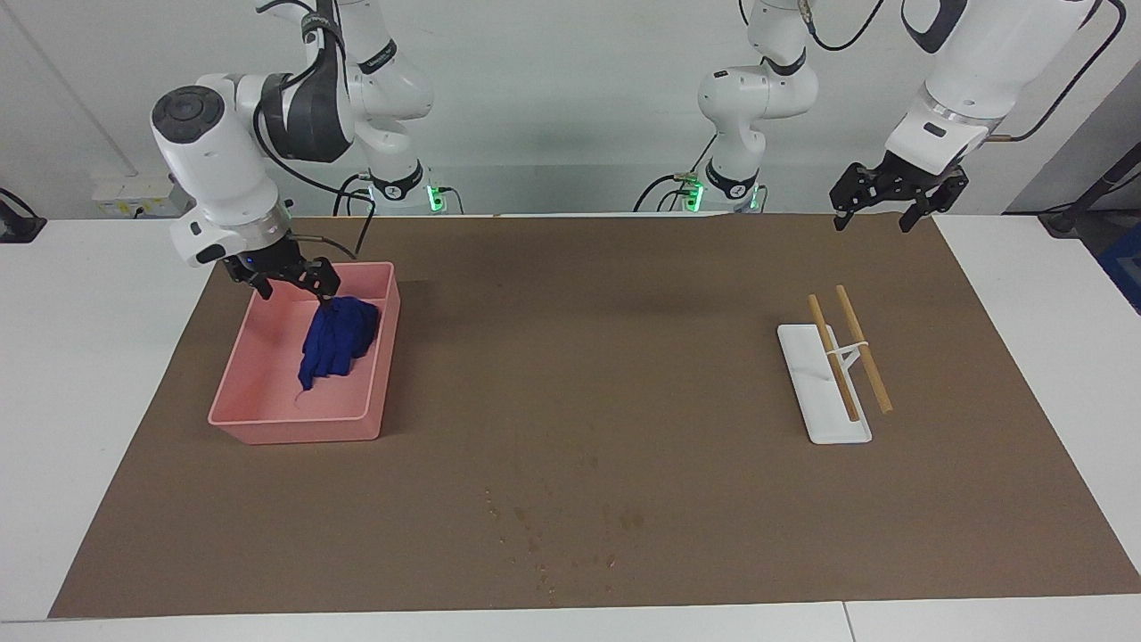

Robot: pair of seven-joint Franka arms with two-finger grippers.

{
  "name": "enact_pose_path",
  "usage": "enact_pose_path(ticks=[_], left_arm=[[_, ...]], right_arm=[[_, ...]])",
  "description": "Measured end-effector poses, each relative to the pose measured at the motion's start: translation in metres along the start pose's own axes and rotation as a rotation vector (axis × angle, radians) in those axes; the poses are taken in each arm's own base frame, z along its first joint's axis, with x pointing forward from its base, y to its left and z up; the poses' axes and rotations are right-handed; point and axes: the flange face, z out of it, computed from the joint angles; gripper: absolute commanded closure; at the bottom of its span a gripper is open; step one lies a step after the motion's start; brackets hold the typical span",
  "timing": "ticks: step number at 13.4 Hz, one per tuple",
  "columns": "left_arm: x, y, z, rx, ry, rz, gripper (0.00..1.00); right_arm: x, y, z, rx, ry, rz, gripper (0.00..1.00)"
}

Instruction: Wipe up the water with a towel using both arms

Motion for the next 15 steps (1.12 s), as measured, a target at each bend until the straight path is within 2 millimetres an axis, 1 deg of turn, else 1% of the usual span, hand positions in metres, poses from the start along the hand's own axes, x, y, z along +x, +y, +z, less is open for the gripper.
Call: enact_pose_path(ticks=[2,4,6,7,12,15], left_arm=[[0.000,0.000,0.000,0.000,0.000,0.000,0.00],[0.000,0.000,0.000,0.000,0.000,0.000,0.00],[0.000,0.000,0.000,0.000,0.000,0.000,0.00],[0.000,0.000,0.000,0.000,0.000,0.000,0.00],[0.000,0.000,0.000,0.000,0.000,0.000,0.00],[0.000,0.000,0.000,0.000,0.000,0.000,0.00]], right_arm=[[0.006,-0.004,-0.036,0.008,0.048,-0.005,0.00],[0.008,-0.005,-0.068,0.032,0.071,0.002,0.00],[0.005,-0.005,-0.093,0.049,0.065,0.007,0.00],[0.004,-0.004,-0.102,0.052,0.062,0.008,0.00],[-0.011,0.000,-0.134,0.042,-0.005,0.008,0.00],[-0.013,0.000,-0.133,0.039,-0.026,0.007,0.00]])
